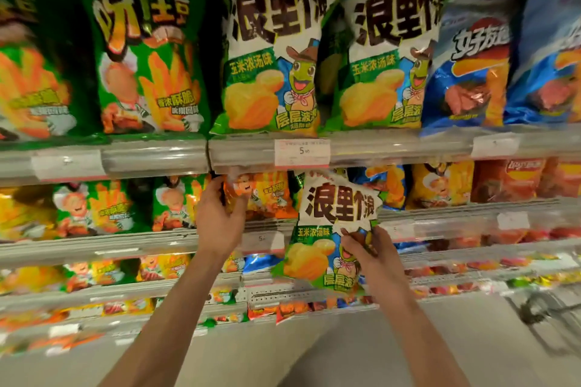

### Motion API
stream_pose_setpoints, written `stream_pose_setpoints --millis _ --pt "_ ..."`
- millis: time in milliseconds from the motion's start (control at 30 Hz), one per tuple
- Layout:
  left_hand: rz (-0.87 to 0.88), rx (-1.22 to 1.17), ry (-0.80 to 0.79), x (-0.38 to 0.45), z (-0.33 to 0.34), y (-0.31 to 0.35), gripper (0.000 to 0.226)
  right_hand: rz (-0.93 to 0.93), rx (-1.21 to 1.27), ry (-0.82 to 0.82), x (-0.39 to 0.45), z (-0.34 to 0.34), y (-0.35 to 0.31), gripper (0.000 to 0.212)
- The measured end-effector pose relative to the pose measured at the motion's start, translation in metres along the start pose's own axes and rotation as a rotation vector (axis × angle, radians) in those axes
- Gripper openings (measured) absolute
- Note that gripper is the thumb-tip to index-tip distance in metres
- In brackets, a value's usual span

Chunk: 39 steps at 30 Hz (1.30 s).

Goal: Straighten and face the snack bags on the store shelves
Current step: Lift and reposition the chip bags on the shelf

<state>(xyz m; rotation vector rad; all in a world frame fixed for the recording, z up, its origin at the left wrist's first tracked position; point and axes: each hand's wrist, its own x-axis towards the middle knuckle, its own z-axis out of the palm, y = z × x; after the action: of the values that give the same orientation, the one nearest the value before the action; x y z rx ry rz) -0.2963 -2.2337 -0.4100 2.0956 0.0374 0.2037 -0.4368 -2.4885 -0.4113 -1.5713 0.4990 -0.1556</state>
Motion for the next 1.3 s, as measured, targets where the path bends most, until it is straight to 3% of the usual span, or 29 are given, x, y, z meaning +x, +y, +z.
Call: stream_pose_setpoints --millis 67,200,367,533,733,933,1067,1200,1300 --pt "-0.001 0.037 0.013 0.002 0.003 0.007 0.042 0.001 0.001 0.002 0.009 0.002 -0.004 0.028" --pt "-0.042 0.101 0.020 0.007 0.009 0.018 0.066 -0.013 -0.003 -0.005 0.022 0.002 -0.007 0.030" --pt "-0.064 0.130 0.017 0.022 0.014 0.011 0.068 -0.031 -0.061 0.051 0.025 0.003 -0.007 0.041" --pt "-0.036 0.003 0.052 0.028 0.017 0.005 0.065 -0.053 -0.064 0.056 0.028 -0.001 -0.008 0.040" --pt "-0.025 -0.145 0.011 0.001 0.012 0.016 0.039 -0.036 -0.069 0.052 0.027 -0.005 -0.004 0.030" --pt "-0.035 -0.261 -0.012 -0.022 -0.030 0.005 0.031 -0.044 -0.085 0.033 0.025 -0.007 -0.002 0.017" --pt "-0.012 -0.250 -0.003 -0.036 -0.059 -0.004 0.011 -0.079 -0.109 -0.014 0.033 0.020 -0.012 0.020" --pt "-0.048 -0.252 0.072 -0.041 -0.091 -0.016 0.032 -0.134 -0.147 -0.069 0.046 0.050 -0.026 0.012" --pt "-0.079 -0.251 0.099 -0.043 -0.111 -0.022 0.023 -0.137 -0.125 -0.098 0.064 0.074 -0.030 0.015"
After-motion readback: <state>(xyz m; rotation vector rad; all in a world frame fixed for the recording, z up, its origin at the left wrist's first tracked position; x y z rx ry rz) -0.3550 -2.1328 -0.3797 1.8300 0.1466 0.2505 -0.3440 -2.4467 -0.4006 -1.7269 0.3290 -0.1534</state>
